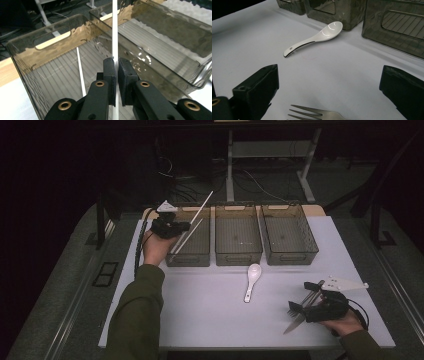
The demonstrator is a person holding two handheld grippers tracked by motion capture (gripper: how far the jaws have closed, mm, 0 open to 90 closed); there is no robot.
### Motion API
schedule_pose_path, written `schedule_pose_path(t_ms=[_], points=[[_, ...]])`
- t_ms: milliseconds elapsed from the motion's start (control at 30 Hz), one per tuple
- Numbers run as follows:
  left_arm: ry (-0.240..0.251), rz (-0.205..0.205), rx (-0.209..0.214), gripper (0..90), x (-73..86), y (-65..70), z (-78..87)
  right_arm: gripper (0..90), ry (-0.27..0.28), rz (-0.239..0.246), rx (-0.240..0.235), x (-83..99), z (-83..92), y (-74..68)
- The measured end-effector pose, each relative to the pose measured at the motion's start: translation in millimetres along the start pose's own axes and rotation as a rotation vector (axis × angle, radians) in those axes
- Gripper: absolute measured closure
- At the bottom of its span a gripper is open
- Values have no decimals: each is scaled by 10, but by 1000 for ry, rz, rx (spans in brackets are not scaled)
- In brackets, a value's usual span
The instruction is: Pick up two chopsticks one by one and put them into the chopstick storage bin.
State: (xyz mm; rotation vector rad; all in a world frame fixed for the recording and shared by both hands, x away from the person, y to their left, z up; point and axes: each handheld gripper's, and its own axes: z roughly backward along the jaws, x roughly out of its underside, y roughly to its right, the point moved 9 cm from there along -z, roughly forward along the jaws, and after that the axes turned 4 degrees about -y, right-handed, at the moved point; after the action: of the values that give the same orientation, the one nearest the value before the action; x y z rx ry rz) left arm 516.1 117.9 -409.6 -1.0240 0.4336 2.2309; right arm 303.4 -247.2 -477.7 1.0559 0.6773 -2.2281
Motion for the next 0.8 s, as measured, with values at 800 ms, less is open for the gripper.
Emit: schedule_pose_path(t_ms=[800], points=[[-197,25,-15,841,369,-88,-252,23,2,-2,0,0,6,7]])
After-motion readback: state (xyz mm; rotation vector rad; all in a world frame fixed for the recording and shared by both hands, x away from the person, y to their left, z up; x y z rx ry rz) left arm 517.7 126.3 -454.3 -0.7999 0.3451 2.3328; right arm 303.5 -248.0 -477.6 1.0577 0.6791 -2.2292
